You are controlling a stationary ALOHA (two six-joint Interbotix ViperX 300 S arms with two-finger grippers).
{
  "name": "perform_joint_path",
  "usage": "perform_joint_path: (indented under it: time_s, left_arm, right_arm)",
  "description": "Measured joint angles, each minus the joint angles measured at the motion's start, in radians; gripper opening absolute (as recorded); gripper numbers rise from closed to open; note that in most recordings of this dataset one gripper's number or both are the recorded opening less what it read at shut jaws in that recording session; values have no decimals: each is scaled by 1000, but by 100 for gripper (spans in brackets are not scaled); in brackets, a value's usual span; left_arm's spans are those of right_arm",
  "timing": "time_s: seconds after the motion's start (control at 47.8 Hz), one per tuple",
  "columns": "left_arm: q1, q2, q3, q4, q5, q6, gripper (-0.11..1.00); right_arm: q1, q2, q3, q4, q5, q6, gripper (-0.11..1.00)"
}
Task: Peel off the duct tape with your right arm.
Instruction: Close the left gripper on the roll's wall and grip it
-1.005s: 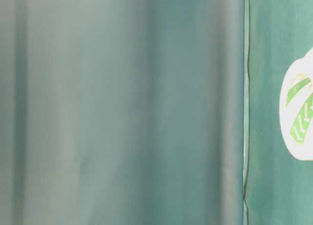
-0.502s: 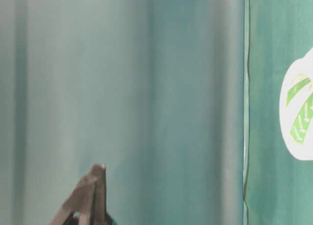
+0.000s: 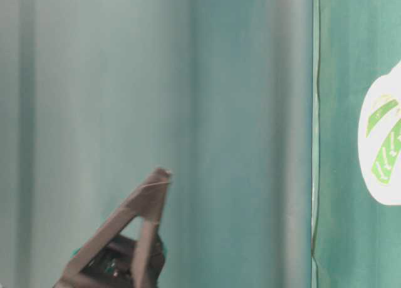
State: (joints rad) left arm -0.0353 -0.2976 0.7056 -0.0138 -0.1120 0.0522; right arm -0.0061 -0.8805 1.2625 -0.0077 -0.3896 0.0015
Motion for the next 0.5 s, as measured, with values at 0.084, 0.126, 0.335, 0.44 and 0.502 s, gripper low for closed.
perform_joint_path:
  time_s: [0.084, 0.126, 0.335, 0.44, 0.502]
  left_arm:
    - [5, 25, -43, 0, 120, 6, 68]
    - [6, 37, -63, 0, 170, 8, 68]
    - [14, 114, -150, 0, 391, 60, 68]
    - [17, 146, -176, 0, 453, 75, 68]
    - [21, 161, -190, 0, 483, 75, 68]
  right_arm:
    - [0, 0, 0, 2, 2, 0, 65]
    - [0, 0, 0, 0, 0, 0, 65]
    - [0, 0, -2, 0, 0, 2, 65]
    - [0, 2, -3, 0, -6, 6, 65]
    - [0, 5, -3, 0, -11, 12, 65]
